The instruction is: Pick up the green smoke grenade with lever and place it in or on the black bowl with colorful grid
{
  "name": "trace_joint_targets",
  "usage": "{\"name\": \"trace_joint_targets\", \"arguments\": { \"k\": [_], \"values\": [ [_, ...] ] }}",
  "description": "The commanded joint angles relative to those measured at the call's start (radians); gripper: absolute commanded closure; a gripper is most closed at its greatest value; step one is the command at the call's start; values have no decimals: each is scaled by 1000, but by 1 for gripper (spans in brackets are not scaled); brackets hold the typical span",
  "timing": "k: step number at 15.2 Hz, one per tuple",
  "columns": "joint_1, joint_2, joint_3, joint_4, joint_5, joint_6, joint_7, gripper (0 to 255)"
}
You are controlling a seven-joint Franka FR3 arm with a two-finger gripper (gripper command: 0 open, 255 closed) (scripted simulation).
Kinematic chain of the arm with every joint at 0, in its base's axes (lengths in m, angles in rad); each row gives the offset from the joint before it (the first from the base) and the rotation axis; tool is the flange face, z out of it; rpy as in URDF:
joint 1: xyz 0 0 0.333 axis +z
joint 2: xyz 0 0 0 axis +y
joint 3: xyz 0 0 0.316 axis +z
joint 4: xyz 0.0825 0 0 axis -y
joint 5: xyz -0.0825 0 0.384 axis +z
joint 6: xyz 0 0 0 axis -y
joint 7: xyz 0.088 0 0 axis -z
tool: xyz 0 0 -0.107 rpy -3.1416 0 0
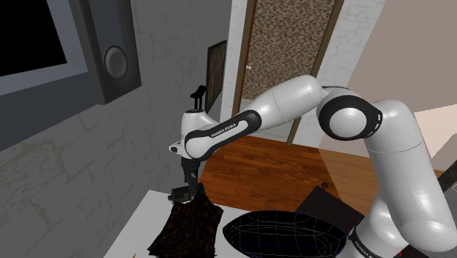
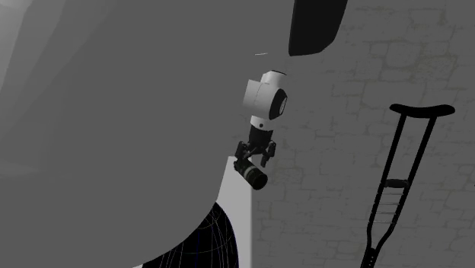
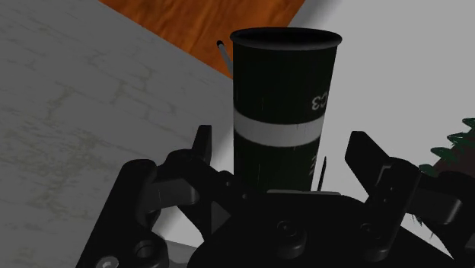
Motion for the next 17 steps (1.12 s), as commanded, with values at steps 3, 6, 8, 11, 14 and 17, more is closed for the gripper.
{"name": "trace_joint_targets", "arguments": {
  "k": [3,6,8,11,14,17],
  "values": [
    [8,36,0,-6,-1,43,1,0],
    [8,36,0,-6,-1,43,1,0],
    [8,36,0,-6,-1,43,1,0],
    [8,36,0,-6,-1,43,1,0],
    [8,36,0,-6,-1,43,1,255],
    [8,36,0,-6,-1,43,1,255]
  ]
}}
